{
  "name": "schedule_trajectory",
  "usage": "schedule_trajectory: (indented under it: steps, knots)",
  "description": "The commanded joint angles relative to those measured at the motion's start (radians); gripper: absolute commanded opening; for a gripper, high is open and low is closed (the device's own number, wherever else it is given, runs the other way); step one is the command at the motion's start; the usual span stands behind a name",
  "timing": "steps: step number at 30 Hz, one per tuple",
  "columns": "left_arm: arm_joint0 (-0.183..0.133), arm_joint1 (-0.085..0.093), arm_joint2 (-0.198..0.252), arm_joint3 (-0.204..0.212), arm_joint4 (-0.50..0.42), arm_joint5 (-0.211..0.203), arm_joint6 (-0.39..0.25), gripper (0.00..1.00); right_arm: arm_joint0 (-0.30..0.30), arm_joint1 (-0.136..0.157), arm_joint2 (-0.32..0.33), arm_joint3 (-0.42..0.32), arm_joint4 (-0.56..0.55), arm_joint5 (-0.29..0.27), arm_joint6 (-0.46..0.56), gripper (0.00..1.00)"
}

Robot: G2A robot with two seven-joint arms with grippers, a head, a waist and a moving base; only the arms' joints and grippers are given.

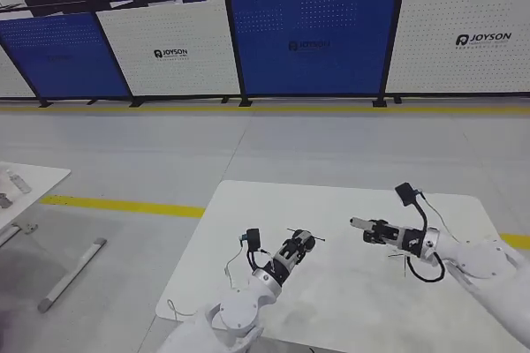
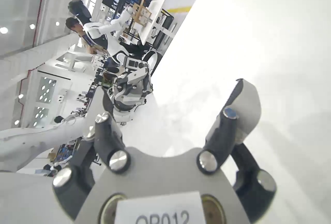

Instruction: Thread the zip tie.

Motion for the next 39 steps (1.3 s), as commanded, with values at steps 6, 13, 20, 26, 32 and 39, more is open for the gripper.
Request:
schedule_trajectory:
  steps: [6,13,20,26,32,39]
  knots:
    - [0.000,0.000,0.000,0.000,0.000,0.000,0.000,0.00,0.000,0.000,0.000,0.000,0.000,0.000,-0.001,1.00]
    - [0.000,0.000,0.000,0.000,0.000,0.000,0.000,0.00,-0.020,-0.014,0.027,0.062,0.154,0.000,0.217,1.00]
    - [0.000,0.000,0.000,0.000,0.000,0.000,0.000,0.00,-0.036,-0.073,0.089,0.179,0.295,0.000,0.483,1.00]
    - [0.000,0.000,0.000,0.000,0.000,0.000,0.000,0.00,-0.050,-0.106,0.111,0.237,0.344,0.000,0.559,1.00]
    - [0.000,0.000,0.000,0.000,0.000,0.000,0.000,0.00,-0.050,-0.106,0.111,0.237,0.344,0.000,0.559,1.00]
    - [0.001,-0.002,0.004,0.006,0.017,0.003,0.003,0.00,-0.050,-0.106,0.111,0.237,0.344,0.000,0.559,1.00]
